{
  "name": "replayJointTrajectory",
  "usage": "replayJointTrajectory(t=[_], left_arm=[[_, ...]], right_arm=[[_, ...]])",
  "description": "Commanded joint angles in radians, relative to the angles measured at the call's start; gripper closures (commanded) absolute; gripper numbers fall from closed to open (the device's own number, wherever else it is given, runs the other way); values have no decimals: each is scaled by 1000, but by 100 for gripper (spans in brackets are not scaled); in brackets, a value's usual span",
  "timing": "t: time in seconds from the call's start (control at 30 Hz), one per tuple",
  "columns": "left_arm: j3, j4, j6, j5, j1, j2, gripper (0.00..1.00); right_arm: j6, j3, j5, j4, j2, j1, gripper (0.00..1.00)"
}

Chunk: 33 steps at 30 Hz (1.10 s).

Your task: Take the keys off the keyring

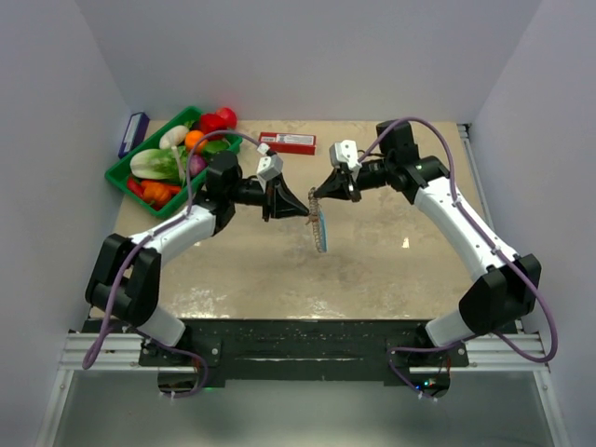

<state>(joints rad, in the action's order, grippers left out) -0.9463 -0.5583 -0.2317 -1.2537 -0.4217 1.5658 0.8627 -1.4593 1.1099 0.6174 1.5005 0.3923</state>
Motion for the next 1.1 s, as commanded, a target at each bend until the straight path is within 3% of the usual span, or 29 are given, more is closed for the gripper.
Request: replayJointTrajectory(t=[0.0, 0.3, 0.73, 1.07], left_arm=[[-88, 282, 310, 71, 4, -62, 99], [-141, 414, 440, 143, -5, -105, 100], [-229, 791, 862, 249, -69, -142, 100], [-238, 811, 888, 296, -69, -168, 100]], right_arm=[[-89, 27, -2, -123, -56, 2, 100], [-191, 50, -1, -206, -57, 0, 100], [-291, 53, 47, -266, -31, -12, 100], [-346, 80, -18, -343, -39, -12, 100]])
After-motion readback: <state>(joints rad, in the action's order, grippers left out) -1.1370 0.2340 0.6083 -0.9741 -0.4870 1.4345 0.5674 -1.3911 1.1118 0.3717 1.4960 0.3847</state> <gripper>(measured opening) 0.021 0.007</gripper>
